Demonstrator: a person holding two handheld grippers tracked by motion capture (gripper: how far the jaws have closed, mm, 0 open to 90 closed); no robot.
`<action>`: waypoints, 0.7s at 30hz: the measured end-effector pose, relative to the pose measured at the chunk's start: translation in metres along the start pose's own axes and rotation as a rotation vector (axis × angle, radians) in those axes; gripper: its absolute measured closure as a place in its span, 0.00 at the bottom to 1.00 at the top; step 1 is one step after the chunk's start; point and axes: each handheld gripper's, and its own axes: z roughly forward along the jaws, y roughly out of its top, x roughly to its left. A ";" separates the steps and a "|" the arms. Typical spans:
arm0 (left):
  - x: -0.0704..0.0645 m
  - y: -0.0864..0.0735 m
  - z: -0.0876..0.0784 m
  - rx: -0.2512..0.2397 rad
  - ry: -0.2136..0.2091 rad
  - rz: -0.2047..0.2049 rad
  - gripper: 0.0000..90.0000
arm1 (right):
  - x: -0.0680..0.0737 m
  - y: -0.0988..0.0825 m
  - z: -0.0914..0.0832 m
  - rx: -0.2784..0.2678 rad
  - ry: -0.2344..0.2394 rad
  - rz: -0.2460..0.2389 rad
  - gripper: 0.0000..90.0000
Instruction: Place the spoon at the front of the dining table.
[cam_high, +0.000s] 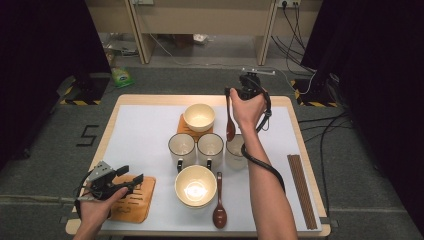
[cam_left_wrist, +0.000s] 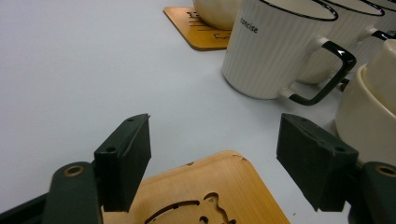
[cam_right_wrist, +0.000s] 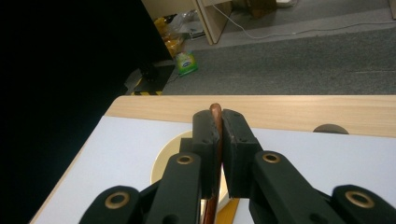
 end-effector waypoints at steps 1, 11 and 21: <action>0.000 0.000 0.000 0.002 -0.001 0.001 0.28 | 0.000 0.001 0.001 -0.003 0.000 -0.002 0.94; -0.002 -0.001 -0.005 -0.006 0.009 -0.001 0.28 | 0.001 0.002 0.008 -0.010 0.014 0.012 0.94; -0.004 0.001 -0.003 -0.012 -0.004 -0.004 0.28 | 0.001 0.005 0.011 -0.031 0.016 0.015 0.94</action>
